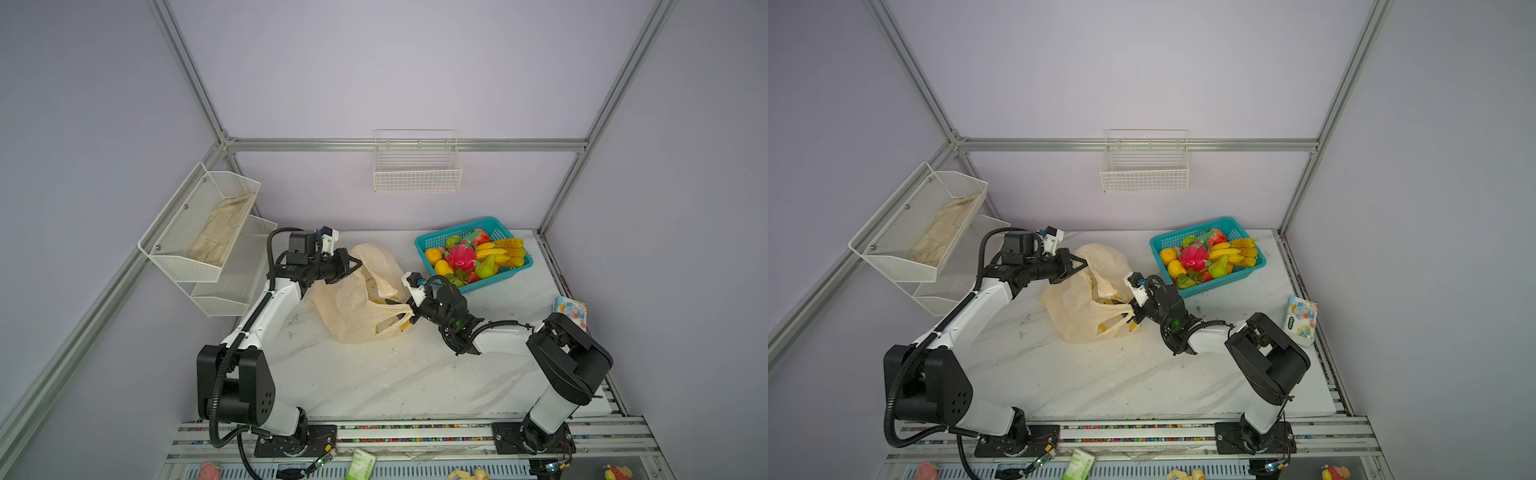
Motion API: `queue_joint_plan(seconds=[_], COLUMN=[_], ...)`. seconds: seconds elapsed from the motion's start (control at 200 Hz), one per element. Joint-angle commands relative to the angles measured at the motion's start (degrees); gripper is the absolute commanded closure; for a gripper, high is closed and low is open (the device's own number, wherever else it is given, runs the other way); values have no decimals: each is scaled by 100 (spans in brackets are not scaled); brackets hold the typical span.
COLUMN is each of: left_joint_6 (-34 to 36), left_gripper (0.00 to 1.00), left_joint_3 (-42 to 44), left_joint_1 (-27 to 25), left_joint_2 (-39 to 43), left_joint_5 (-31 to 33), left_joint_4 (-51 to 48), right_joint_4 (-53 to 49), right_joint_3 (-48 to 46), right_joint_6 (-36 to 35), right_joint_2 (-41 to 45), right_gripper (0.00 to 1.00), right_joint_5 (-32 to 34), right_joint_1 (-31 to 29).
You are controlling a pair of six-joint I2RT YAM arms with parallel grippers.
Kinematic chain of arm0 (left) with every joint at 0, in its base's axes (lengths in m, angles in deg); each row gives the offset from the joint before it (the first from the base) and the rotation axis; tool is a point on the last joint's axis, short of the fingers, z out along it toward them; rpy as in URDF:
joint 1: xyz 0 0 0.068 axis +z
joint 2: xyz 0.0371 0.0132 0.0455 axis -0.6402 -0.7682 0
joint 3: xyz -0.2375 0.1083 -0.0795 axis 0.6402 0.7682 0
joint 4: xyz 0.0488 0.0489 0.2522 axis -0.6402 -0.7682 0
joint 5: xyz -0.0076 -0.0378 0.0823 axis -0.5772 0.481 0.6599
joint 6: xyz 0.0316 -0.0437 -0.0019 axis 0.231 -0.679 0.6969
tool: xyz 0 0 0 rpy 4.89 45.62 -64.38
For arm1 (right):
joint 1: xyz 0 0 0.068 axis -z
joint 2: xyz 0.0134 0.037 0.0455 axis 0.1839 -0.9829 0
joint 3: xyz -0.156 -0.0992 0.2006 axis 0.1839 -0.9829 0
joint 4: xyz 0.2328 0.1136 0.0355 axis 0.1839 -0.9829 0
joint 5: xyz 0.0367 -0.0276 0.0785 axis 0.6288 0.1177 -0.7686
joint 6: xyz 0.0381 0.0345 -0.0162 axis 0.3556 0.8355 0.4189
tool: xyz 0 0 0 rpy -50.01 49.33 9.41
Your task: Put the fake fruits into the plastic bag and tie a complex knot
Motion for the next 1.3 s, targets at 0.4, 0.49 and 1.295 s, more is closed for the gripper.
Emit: queue_joint_plan(seconds=[0.4,0.49,1.295], left_joint_6=[1914,1950,647], left_gripper=[83,76,28], left_joint_3=[-541,-533,1688], left_joint_1=[-538,-673,-2909], left_joint_2=[176,266,1444], left_joint_5=[2161,2428,6116], left_joint_4=[-875,-920,587], right_joint_4=[-628,-784,-659], right_joint_3=[914,924,940], right_joint_6=[3207,3599,4757], right_joint_2=[178,217,299], right_gripper=[100,100,100], right_joint_5=[181,411,444], right_joint_1=[81,84,80])
